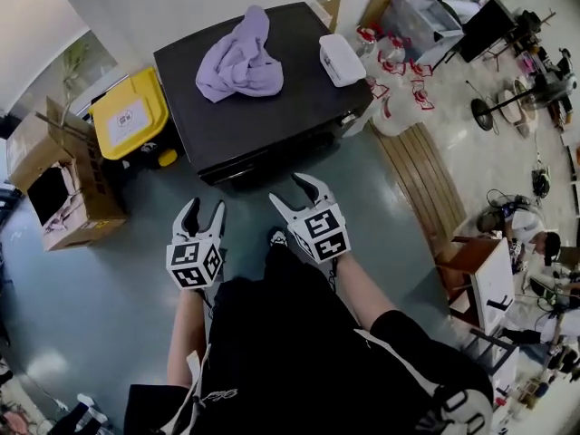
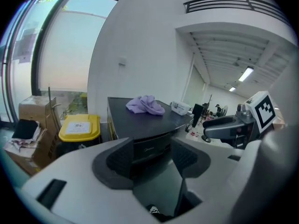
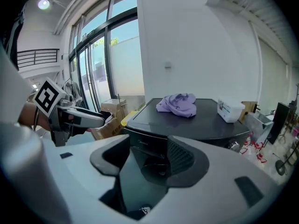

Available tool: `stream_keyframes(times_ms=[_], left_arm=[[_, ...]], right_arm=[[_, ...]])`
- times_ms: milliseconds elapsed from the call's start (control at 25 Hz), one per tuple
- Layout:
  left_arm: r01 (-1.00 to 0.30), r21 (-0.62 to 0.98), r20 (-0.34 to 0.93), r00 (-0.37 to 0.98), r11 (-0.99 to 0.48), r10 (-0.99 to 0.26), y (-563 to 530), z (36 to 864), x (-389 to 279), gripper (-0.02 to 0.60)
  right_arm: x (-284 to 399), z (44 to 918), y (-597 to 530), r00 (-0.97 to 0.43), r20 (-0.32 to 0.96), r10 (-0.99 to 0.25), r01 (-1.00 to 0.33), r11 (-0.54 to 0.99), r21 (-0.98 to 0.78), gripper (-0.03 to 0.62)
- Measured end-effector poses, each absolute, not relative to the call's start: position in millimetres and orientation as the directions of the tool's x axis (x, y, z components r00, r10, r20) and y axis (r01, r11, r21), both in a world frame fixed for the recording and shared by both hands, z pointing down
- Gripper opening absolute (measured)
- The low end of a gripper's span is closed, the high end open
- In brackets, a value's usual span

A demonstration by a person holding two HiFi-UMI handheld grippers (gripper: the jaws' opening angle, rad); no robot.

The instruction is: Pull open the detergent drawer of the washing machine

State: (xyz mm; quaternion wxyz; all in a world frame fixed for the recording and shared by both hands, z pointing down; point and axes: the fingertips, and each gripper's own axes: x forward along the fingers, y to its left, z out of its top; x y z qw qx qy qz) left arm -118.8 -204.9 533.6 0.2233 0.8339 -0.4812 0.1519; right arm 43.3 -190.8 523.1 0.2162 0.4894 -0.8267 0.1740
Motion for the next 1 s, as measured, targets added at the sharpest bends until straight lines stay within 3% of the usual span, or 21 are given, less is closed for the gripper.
stream_keyframes(times_ms=[360, 1000], left_arm=[[-0.933, 0.192, 0.587, 0.358, -0.305, -0.726, -244.1, 608.0, -127.1, 0.249], [-0.960, 0.208, 0.625, 0.276, -0.186, -0.730, -286.1, 659.8, -126.9, 0.249]], right_arm=[[36.8, 593.4, -238.1, -0.513, 0.611, -0.603, -0.819, 0.557, -0.138, 0.262], [25.5, 651.6, -289.8, -0.514, 0.649, -0.561, -0.811, 0.565, -0.154, 0.258]])
